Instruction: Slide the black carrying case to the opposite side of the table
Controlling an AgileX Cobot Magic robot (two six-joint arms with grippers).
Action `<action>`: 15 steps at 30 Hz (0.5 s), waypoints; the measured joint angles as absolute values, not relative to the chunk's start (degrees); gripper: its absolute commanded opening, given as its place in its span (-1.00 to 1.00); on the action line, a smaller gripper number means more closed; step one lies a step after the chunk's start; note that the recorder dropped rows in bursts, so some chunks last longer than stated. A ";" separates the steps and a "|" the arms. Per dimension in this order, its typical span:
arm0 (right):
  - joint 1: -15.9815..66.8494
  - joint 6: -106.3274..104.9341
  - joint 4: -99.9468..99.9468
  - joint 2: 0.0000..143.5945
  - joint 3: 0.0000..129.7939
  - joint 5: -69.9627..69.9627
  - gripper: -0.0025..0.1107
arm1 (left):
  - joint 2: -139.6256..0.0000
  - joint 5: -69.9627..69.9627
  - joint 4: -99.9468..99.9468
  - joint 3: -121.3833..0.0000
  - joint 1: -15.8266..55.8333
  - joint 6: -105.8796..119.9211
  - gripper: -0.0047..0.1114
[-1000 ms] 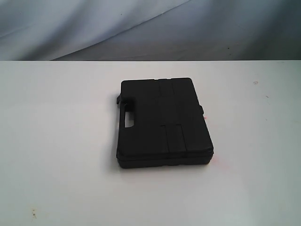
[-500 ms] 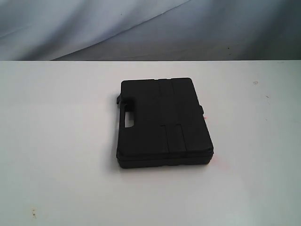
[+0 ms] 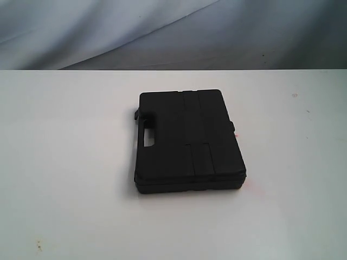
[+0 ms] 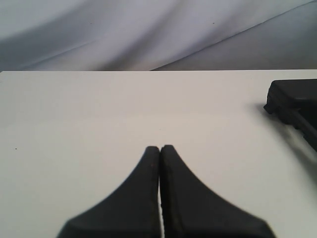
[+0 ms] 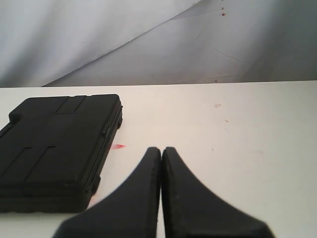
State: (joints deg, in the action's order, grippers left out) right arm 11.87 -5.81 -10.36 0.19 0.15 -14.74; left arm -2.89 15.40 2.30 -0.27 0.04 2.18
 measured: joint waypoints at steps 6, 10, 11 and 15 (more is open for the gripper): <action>11.87 -5.81 -10.36 0.19 0.15 -14.74 -0.96 | -2.89 14.38 0.00 -0.27 0.04 3.44 -0.92; 11.87 -5.81 -10.36 0.19 0.15 -14.74 -0.96 | -2.89 8.48 -6.24 -0.27 0.04 5.62 -0.92; 11.87 -5.81 -10.36 0.19 0.15 -14.74 -0.96 | -2.89 6.97 -6.79 -0.27 0.04 5.76 -0.92; 11.87 -5.81 -10.36 0.19 0.15 -14.74 -0.96 | -2.89 0.88 -8.24 -0.27 0.04 6.12 -0.92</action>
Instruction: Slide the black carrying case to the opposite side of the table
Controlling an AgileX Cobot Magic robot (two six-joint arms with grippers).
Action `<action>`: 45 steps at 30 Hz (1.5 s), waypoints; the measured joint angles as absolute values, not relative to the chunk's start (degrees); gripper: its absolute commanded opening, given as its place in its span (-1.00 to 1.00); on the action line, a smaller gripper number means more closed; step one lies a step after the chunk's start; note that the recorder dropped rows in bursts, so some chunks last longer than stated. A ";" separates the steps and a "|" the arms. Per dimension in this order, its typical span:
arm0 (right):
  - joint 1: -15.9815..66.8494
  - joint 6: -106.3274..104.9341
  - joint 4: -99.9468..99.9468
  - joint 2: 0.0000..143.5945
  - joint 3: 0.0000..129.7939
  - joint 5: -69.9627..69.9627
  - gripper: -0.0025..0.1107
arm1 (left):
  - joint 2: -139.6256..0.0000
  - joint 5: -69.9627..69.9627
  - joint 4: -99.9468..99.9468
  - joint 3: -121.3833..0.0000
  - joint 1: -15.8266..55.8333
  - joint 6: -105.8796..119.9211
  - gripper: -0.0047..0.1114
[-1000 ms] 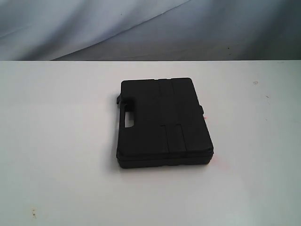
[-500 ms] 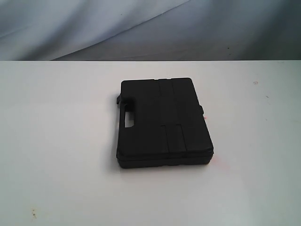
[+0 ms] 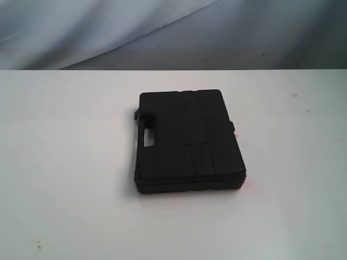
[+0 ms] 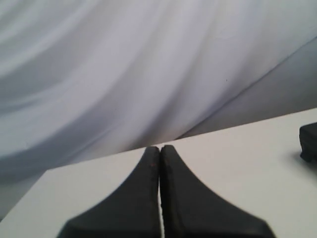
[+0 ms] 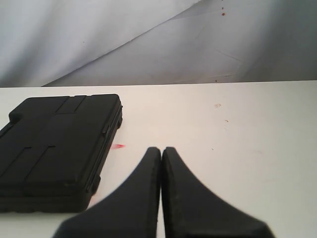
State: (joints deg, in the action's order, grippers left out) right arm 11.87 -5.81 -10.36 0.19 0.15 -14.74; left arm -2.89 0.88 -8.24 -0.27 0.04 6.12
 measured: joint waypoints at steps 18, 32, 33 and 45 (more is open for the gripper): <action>11.87 -5.81 -10.36 0.19 0.15 -14.88 -0.96 | -2.89 -1.49 2.26 -0.27 0.04 -8.39 -0.92; 11.87 -5.81 -10.36 0.19 0.15 -14.88 -0.96 | -2.89 1.98 2.51 -0.27 0.04 -13.68 -0.92; 11.87 -5.81 -10.36 0.19 0.15 -14.88 -0.96 | -2.89 2.37 2.51 -0.27 0.04 -13.78 -0.92; 11.87 -5.81 -10.36 0.19 0.15 -14.88 -0.96 | -2.89 -3.84 2.51 -0.27 0.04 -14.35 -0.92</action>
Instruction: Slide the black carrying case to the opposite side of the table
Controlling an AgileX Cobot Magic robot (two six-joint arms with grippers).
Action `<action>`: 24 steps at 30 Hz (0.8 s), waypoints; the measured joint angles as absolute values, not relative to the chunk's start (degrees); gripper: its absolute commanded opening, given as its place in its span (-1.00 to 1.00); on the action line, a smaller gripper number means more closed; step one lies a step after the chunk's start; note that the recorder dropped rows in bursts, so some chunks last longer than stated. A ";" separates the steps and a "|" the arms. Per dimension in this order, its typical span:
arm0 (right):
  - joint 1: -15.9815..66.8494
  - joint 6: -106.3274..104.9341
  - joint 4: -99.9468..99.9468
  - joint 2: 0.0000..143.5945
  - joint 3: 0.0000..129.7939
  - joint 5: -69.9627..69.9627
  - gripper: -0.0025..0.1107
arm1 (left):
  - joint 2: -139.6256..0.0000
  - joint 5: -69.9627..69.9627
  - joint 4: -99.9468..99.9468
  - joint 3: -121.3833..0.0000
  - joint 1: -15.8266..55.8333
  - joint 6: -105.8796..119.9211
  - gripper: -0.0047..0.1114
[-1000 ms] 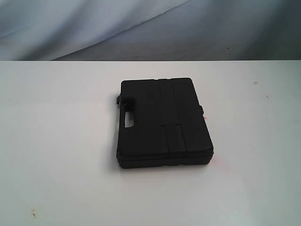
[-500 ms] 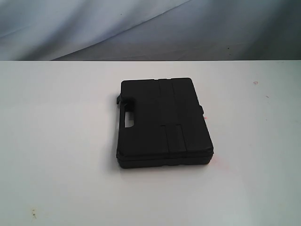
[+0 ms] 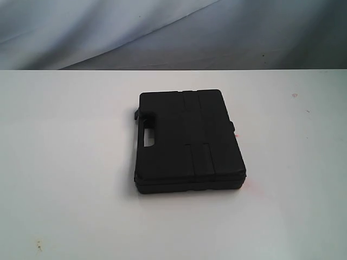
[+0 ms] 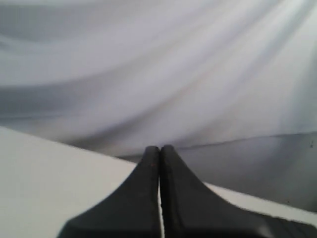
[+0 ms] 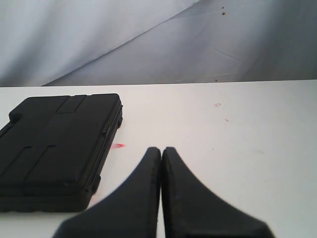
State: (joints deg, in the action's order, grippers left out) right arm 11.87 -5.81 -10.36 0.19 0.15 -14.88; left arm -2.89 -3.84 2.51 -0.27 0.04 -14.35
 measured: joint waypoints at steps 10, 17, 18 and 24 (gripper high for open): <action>11.87 -5.81 -10.36 0.19 0.15 -14.88 -0.96 | -2.89 -25.17 -12.73 -2.60 0.04 -18.23 -0.92; 11.87 -5.81 -10.36 0.19 0.15 -14.88 -0.96 | -2.80 -10.34 -28.26 -16.38 0.04 -23.91 -0.92; 11.87 -5.81 -10.36 0.19 0.15 -14.88 -0.96 | -2.80 -7.63 -29.51 -18.25 0.04 -24.30 -0.92; 11.87 -5.81 -10.36 0.19 0.15 -14.88 -0.96 | -2.77 10.03 -29.53 -25.27 0.04 -23.71 -0.92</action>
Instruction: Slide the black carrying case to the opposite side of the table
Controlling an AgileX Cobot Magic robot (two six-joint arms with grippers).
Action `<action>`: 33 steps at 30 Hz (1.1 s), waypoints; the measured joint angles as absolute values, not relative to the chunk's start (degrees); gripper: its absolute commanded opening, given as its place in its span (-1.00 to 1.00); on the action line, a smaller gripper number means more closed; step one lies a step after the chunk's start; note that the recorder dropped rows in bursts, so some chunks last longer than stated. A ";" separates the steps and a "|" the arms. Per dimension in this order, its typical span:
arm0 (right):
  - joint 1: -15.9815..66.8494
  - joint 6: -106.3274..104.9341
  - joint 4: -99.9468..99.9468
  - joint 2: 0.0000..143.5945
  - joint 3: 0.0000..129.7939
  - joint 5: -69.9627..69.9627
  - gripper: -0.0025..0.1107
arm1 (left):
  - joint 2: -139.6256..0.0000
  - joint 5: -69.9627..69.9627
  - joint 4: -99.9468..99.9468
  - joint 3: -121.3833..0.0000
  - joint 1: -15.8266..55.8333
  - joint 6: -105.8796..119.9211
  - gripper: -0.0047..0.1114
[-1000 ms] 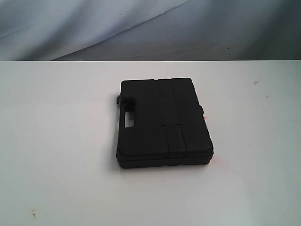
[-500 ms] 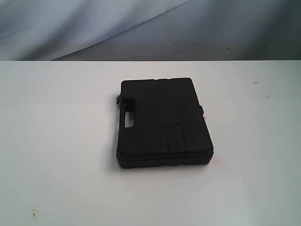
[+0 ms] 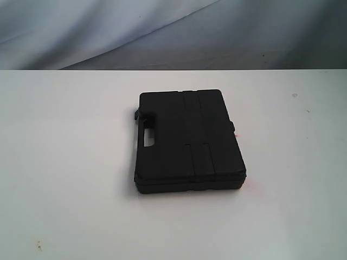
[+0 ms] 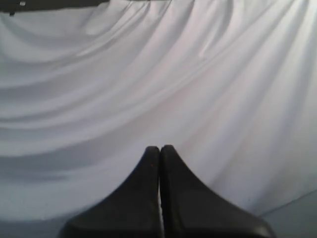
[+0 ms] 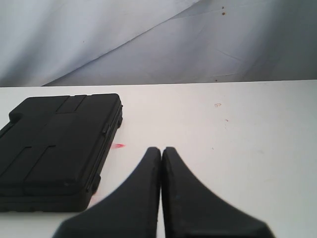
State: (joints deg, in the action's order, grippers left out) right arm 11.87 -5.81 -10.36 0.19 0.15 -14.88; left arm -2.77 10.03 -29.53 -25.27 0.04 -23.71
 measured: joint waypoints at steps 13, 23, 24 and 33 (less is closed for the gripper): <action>11.87 -5.81 -10.36 0.19 0.15 -14.88 -0.96 | -10.37 34.80 -3.04 -39.41 0.04 11.64 -0.92; 11.87 -5.81 -10.36 0.19 0.15 -14.88 -0.96 | -27.53 55.23 17.65 -54.38 0.04 12.66 -0.92; 11.87 -5.81 -10.36 0.19 0.15 -14.88 -0.96 | -29.47 56.01 18.94 -55.43 0.04 12.55 -0.92; 11.87 -5.81 -10.36 0.19 0.15 -14.88 -0.96 | -42.30 63.84 19.86 -58.65 0.04 10.05 -0.92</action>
State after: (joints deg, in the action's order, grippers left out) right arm 11.87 -5.81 -10.36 0.19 0.15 -14.88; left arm -42.30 63.84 19.86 -58.65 0.04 10.05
